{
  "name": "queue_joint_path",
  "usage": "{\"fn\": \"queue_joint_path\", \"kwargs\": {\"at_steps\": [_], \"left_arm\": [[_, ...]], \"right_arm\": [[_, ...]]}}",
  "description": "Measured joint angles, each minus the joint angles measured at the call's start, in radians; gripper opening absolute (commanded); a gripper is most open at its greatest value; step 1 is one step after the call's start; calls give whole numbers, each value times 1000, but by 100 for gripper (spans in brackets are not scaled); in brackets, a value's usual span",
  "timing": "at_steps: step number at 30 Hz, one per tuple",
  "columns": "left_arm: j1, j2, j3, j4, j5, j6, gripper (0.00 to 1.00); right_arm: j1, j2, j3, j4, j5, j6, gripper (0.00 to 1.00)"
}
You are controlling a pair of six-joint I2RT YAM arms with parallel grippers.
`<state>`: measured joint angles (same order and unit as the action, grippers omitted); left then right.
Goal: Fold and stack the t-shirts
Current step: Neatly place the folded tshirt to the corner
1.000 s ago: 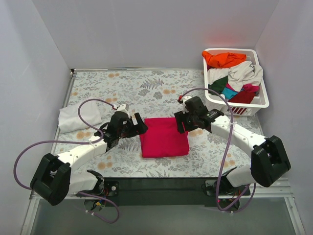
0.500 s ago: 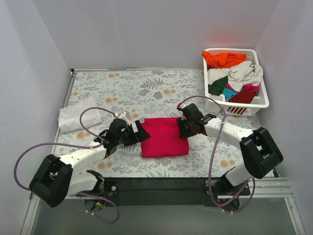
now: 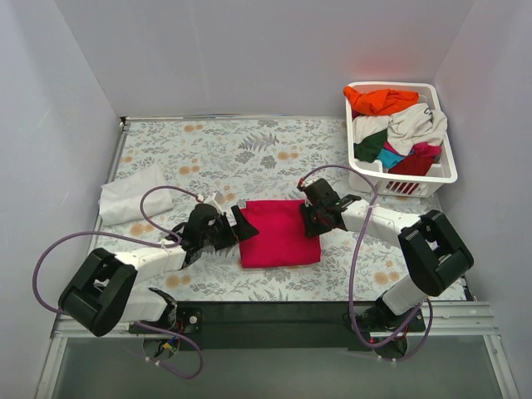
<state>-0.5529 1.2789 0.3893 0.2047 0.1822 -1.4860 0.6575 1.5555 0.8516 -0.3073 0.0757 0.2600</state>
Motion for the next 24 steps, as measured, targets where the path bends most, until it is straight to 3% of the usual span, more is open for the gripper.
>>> {"fn": "queue_joint_path", "kwargs": {"at_steps": [9, 19, 24], "left_arm": [[-4, 68, -37, 183, 52, -48, 90], [-100, 236, 14, 372, 63, -100, 89], [-127, 277, 50, 376, 50, -100, 79]], "right_arm": [[14, 5, 0, 8, 5, 0, 24], [47, 13, 3, 21, 17, 3, 23], [52, 13, 3, 22, 19, 4, 23]]}}
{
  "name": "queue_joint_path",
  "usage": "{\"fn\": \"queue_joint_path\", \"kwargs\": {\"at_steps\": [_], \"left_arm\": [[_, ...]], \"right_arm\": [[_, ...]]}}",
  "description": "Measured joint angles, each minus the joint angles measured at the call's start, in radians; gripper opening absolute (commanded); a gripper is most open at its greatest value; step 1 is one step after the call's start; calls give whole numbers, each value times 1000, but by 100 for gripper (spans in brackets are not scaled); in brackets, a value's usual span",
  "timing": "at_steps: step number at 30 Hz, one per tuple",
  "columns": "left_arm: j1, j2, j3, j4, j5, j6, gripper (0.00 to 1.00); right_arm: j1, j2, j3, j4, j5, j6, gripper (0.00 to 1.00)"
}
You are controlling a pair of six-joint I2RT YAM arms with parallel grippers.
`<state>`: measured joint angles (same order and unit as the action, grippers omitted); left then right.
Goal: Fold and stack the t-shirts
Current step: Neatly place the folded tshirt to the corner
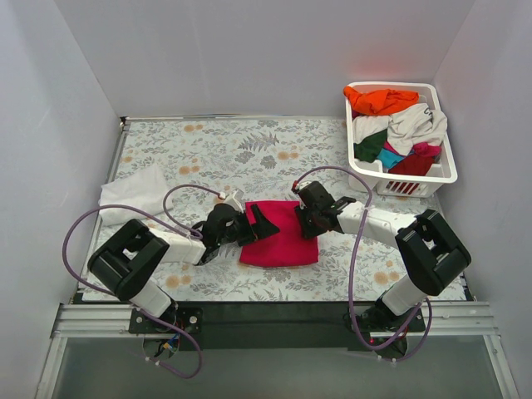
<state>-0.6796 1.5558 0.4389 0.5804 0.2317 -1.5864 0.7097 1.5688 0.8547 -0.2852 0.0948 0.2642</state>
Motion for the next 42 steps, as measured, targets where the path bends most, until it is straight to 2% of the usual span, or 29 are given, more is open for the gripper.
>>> {"fn": "queue_joint_path", "kwargs": {"at_steps": [4, 5, 7, 8, 10, 14, 15, 17, 18, 21, 28, 33, 42], "left_arm": [[-5, 8, 9, -34, -37, 11, 54], [-6, 10, 10, -44, -48, 15, 40], [-8, 18, 11, -68, -69, 22, 28], [-8, 26, 12, -75, -75, 29, 13], [-9, 37, 19, -86, -85, 39, 0], [-13, 44, 55, -128, -94, 69, 0], [-14, 43, 69, -153, -100, 79, 0], [-17, 38, 101, -212, -127, 108, 0], [-19, 32, 119, -248, -145, 124, 0], [-22, -5, 168, -376, -214, 182, 0], [44, -129, 288, -647, -319, 324, 0], [101, -176, 355, -775, -401, 394, 0], [150, -192, 528, -990, -507, 480, 0]], "right_arm": [[0, 2, 0, 2, 0, 0, 22], [1, 2, 0, 2, 0, 0, 22], [3, 2, 0, 4, 0, 0, 22], [5, 3, 0, 5, 0, 0, 22], [7, 3, 1, 6, 0, 0, 22], [10, 4, 2, 5, 2, 0, 28], [11, 4, 5, 3, 2, 0, 35], [13, 5, 12, -5, 5, 3, 43], [14, 7, 22, -14, 7, 0, 51], [10, 19, 75, -44, 16, -6, 61], [-72, 35, 297, -80, 19, -53, 70], [-163, 35, 431, -83, 16, -95, 73], [-328, 4, 505, -84, -79, -149, 76]]}}
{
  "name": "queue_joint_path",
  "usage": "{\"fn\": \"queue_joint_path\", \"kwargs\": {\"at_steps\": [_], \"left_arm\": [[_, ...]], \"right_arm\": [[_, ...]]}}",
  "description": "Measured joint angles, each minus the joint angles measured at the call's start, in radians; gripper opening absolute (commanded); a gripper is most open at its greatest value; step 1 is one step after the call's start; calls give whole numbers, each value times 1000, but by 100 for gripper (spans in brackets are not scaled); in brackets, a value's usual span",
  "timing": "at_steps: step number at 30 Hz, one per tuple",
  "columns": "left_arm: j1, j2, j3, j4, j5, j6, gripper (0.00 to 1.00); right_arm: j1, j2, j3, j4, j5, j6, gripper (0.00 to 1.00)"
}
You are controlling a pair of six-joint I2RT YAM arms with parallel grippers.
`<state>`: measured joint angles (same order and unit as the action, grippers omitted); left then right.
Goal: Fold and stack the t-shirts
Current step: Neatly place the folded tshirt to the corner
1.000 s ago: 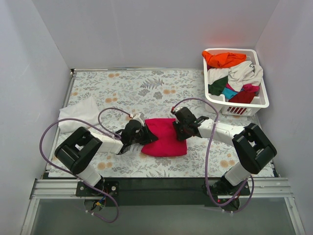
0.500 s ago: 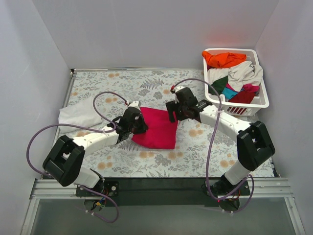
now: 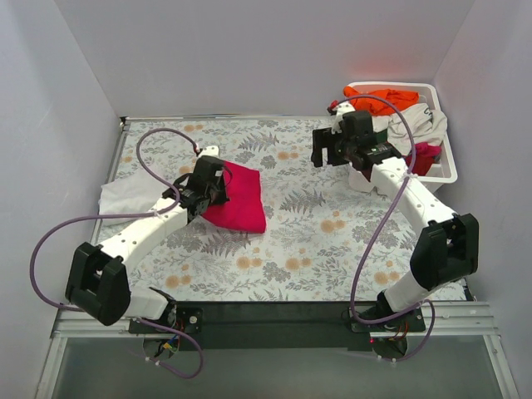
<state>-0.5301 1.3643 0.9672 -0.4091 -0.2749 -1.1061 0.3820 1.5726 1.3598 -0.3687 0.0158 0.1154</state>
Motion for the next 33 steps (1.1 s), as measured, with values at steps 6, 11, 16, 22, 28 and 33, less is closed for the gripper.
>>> {"fn": "queue_joint_path", "kwargs": {"at_steps": [6, 11, 16, 22, 28, 33], "left_arm": [[142, -45, 100, -54, 6, 73, 0], [261, -39, 204, -91, 56, 136, 0], [359, 16, 313, -117, 136, 204, 0], [444, 115, 402, -159, 221, 291, 0], [565, 154, 423, -195, 313, 351, 0], [649, 154, 423, -190, 357, 370, 0]], "right_arm": [[-72, -46, -11, 34, -105, -16, 77], [-74, -87, -74, 66, -170, -19, 77], [-76, -120, -127, 82, -206, -20, 78], [-80, -182, -149, 97, -230, -22, 78], [-81, -209, -159, 119, -240, -22, 79], [-81, -209, -173, 119, -252, -22, 79]]}}
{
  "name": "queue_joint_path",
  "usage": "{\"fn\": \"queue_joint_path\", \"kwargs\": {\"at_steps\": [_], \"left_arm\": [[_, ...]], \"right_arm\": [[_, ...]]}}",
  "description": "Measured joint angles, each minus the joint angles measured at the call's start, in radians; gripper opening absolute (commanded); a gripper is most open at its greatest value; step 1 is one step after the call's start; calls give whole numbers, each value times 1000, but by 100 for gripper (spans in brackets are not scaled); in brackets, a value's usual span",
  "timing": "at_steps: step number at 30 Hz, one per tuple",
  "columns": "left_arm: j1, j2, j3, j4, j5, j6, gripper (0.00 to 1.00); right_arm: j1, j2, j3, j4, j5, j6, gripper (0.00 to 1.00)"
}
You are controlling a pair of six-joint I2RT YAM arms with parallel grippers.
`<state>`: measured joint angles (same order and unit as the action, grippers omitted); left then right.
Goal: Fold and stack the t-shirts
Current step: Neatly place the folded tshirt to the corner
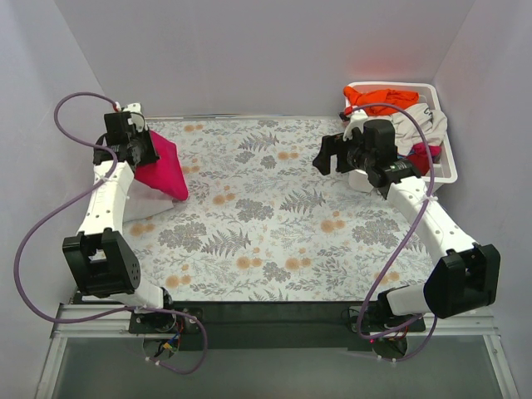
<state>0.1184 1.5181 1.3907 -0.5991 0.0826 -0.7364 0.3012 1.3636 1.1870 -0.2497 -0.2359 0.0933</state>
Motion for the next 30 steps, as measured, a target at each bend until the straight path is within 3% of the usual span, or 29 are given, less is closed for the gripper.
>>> {"fn": "queue_joint_path", "kwargs": {"at_steps": [12, 30], "left_arm": [[108, 12, -25, 53, 82, 13, 0], [237, 93, -170, 149, 51, 15, 0]], "right_arm": [[0, -2, -7, 14, -18, 0, 79], [0, -2, -8, 21, -45, -3, 79]]}}
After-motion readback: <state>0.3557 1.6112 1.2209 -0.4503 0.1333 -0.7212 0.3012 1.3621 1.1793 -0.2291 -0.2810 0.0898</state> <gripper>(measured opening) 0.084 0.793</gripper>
